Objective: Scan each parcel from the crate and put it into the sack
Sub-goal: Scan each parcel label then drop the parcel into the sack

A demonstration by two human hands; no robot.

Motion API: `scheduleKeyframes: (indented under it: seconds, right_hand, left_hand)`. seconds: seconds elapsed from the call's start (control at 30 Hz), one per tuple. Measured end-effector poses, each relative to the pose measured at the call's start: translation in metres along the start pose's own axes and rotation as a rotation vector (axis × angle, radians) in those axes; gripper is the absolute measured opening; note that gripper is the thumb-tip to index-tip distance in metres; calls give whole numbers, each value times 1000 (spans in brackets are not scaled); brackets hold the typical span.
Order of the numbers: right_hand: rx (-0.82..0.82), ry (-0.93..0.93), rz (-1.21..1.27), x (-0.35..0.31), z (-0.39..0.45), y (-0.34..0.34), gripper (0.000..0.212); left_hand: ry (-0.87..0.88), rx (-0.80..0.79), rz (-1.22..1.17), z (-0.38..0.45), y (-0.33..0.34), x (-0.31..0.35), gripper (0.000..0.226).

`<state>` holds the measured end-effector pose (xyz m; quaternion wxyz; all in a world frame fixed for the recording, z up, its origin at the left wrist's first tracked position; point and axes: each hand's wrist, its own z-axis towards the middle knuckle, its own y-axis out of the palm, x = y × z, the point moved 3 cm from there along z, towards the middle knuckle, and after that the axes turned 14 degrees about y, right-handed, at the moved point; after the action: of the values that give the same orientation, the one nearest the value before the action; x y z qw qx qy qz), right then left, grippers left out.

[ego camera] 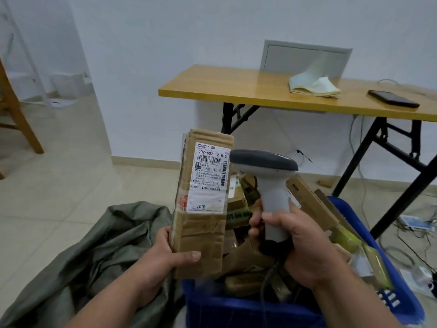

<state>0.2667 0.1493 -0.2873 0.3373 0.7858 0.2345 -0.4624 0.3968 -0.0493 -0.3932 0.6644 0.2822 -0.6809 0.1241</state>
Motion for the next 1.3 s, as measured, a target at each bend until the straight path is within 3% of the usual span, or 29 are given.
scheduleKeyframes:
  seconds: [0.1, 0.43, 0.7, 0.8, 1.07, 1.3]
  right_hand:
    - [-16, -3, -82, 0, 10, 0, 57]
    - [-100, 17, -156, 7, 35, 4, 49]
    - [-49, -11, 57, 10, 35, -9, 50]
    - [-120, 16, 171, 8, 31, -9, 35]
    - [-226, 98, 250, 14, 28, 8, 58]
    - [-334, 97, 267, 17, 21, 17, 51]
  left_hand:
    - [-6, 34, 30, 7, -3, -5, 97]
    - [0, 85, 32, 22, 5, -15, 86]
    - [1, 98, 8, 21, 2, -17, 86]
    - [5, 104, 22, 16, -2, -14, 86]
    - [8, 77, 106, 3, -4, -7, 94]
    - [9, 83, 116, 1, -5, -6, 95]
